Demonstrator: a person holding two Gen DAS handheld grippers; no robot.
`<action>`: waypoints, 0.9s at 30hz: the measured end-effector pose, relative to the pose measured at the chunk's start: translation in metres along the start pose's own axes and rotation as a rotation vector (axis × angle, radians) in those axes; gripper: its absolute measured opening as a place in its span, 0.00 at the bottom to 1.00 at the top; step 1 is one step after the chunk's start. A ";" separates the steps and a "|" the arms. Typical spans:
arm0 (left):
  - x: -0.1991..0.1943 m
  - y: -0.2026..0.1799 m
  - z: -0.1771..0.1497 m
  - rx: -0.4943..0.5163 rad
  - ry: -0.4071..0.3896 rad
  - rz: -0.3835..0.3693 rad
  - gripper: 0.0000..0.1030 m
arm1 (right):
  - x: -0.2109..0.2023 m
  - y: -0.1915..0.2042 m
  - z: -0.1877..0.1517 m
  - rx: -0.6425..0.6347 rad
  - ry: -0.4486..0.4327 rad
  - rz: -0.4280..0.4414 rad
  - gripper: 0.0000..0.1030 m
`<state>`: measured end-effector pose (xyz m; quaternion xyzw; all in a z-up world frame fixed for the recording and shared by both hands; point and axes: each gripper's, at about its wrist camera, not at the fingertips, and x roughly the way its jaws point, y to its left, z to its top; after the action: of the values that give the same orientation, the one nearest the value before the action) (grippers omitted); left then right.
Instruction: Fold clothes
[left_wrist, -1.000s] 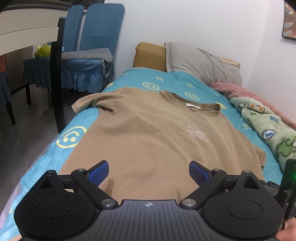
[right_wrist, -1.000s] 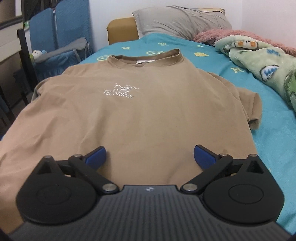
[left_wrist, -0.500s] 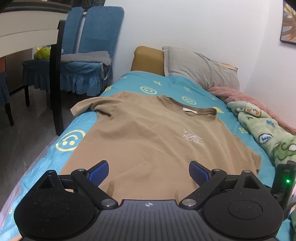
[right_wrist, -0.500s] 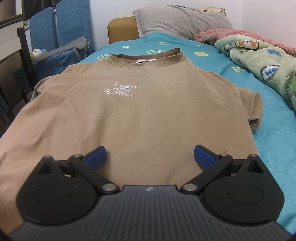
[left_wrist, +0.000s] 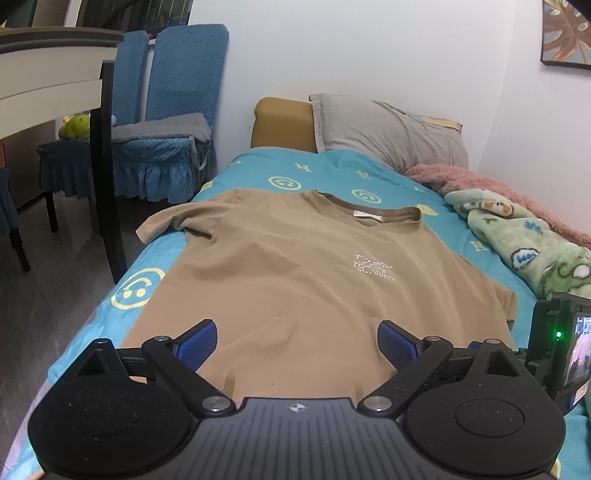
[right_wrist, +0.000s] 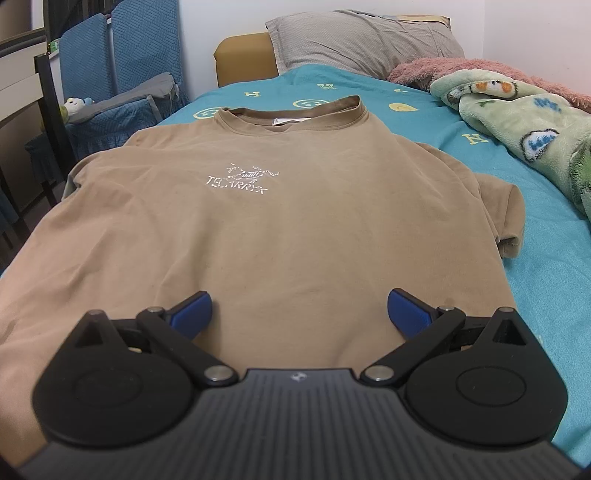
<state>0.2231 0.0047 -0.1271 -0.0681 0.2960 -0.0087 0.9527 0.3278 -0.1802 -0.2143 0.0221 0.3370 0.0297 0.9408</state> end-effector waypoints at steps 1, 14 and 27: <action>0.001 -0.001 0.001 0.005 -0.002 -0.003 0.92 | 0.000 0.000 0.000 0.000 0.000 0.000 1.00; -0.002 0.001 0.000 0.007 0.008 -0.023 0.92 | 0.000 0.000 0.000 0.000 0.000 0.001 1.00; 0.019 0.002 -0.003 -0.028 0.066 -0.068 0.92 | 0.003 -0.001 0.001 -0.003 0.000 -0.001 1.00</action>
<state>0.2374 0.0048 -0.1403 -0.0911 0.3250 -0.0391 0.9405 0.3304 -0.1807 -0.2152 0.0206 0.3371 0.0297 0.9408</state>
